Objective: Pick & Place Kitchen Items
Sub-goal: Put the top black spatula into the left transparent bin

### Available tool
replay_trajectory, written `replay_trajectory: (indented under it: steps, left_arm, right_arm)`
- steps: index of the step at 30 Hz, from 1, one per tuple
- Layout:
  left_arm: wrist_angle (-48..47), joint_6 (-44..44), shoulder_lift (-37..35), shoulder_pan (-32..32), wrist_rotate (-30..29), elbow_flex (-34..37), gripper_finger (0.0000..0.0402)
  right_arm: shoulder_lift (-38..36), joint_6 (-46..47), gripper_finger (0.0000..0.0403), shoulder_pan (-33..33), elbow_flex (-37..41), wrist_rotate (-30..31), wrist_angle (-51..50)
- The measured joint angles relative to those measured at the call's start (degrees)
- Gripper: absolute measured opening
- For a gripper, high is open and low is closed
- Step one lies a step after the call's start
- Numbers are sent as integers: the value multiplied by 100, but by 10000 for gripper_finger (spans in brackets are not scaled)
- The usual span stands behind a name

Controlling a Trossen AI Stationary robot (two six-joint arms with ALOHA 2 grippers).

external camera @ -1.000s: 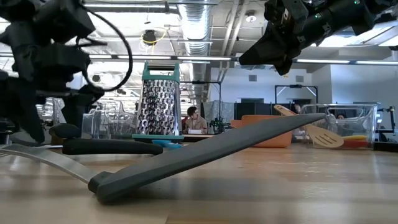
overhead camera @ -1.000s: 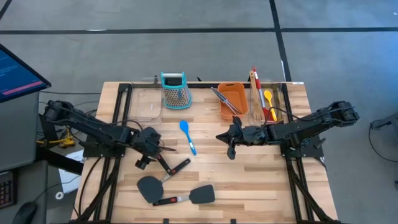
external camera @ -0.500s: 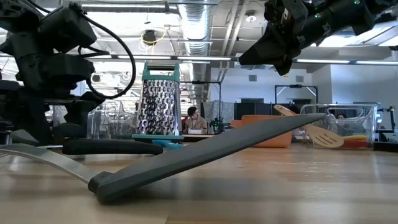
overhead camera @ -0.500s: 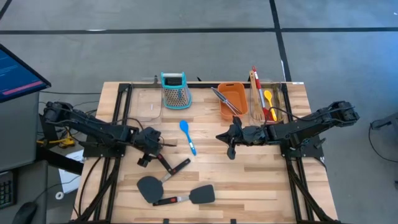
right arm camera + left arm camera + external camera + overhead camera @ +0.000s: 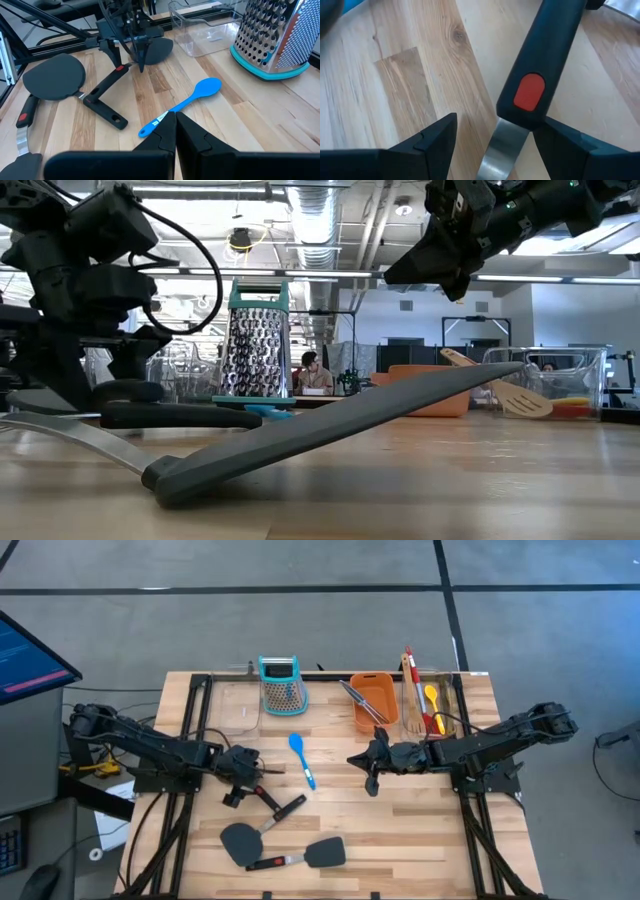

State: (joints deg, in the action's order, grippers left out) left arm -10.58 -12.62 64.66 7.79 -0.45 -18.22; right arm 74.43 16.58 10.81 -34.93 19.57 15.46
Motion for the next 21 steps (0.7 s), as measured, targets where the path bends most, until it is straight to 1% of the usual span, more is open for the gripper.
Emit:
replay_trajectory:
  steps: [7, 10, 13, 21]
  left_arm:
    - [54, 0, 0, 0, 2, 0, 241]
    - [63, 1, 0, 0, 7, 0, 233]
    - [85, 2, 0, 0, 26, 0, 210]
    - [122, 4, 0, 0, 22, 0, 133]
  right_arm:
    - [0, 0, 0, 0, 0, 0, -2]
    - [0, 0, 0, 0, 1, 0, -2]
    - [0, 0, 0, 0, 2, 0, -2]
    - [0, 0, 0, 0, 0, 0, -2]
